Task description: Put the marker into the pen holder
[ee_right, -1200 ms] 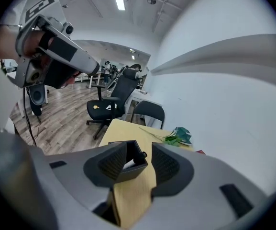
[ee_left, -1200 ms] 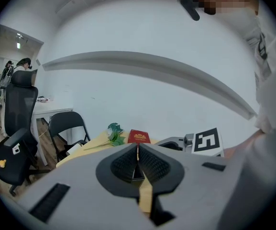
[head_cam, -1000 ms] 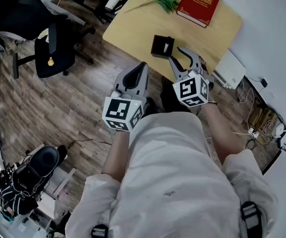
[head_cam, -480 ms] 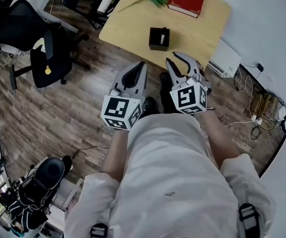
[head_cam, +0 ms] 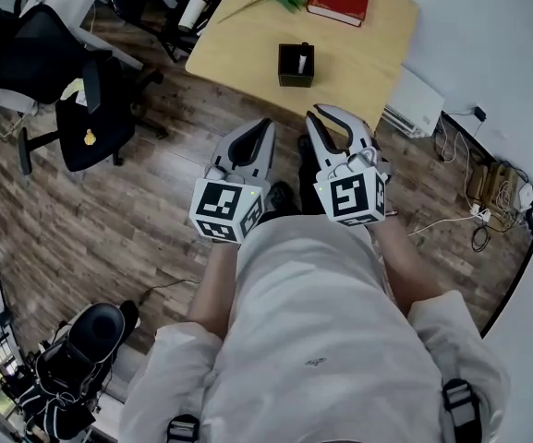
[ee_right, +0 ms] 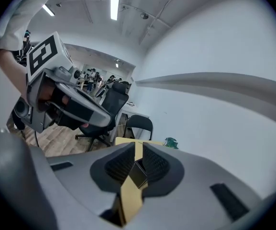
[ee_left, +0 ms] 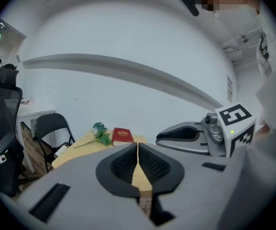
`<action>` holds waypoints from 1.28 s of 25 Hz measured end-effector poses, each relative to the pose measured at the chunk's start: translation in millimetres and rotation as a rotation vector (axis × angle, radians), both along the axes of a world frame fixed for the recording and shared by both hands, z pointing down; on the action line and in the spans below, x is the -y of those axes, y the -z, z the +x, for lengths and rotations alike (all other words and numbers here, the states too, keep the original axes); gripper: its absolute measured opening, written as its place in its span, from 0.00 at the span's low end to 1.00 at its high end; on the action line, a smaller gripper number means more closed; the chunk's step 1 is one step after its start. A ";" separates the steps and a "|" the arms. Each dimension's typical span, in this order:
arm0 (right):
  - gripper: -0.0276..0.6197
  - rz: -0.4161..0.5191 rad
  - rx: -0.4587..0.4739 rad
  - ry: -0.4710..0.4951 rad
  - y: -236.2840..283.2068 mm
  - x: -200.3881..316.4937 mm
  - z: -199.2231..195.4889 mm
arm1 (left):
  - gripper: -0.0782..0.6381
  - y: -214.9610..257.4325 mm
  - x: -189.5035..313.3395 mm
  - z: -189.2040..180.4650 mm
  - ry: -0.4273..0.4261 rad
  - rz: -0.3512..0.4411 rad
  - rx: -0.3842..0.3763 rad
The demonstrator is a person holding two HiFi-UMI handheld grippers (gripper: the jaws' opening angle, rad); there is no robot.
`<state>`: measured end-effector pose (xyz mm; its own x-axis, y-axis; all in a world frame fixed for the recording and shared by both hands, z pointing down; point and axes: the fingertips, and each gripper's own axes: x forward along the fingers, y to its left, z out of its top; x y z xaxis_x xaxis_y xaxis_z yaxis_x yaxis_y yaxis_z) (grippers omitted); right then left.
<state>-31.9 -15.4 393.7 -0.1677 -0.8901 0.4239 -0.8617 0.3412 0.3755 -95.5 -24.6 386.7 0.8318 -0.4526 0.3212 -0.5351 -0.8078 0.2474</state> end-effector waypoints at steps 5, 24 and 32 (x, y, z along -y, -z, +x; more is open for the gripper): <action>0.09 0.033 0.015 -0.005 18.9 -12.2 -13.5 | 0.12 7.0 -10.3 -8.3 -0.021 0.017 -0.005; 0.04 0.068 0.068 -0.039 38.7 -52.7 -21.1 | 0.12 24.0 -44.2 1.8 -0.098 0.064 -0.023; 0.04 0.070 0.084 -0.047 39.4 -62.6 -25.5 | 0.12 26.7 -54.3 -0.2 -0.110 0.070 -0.023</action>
<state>-57.3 47.2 354.4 -0.1573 -0.9248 0.3463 -0.9058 0.2749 0.3226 -95.7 29.7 360.0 0.8844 -0.3789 0.2724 -0.4373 -0.8768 0.2000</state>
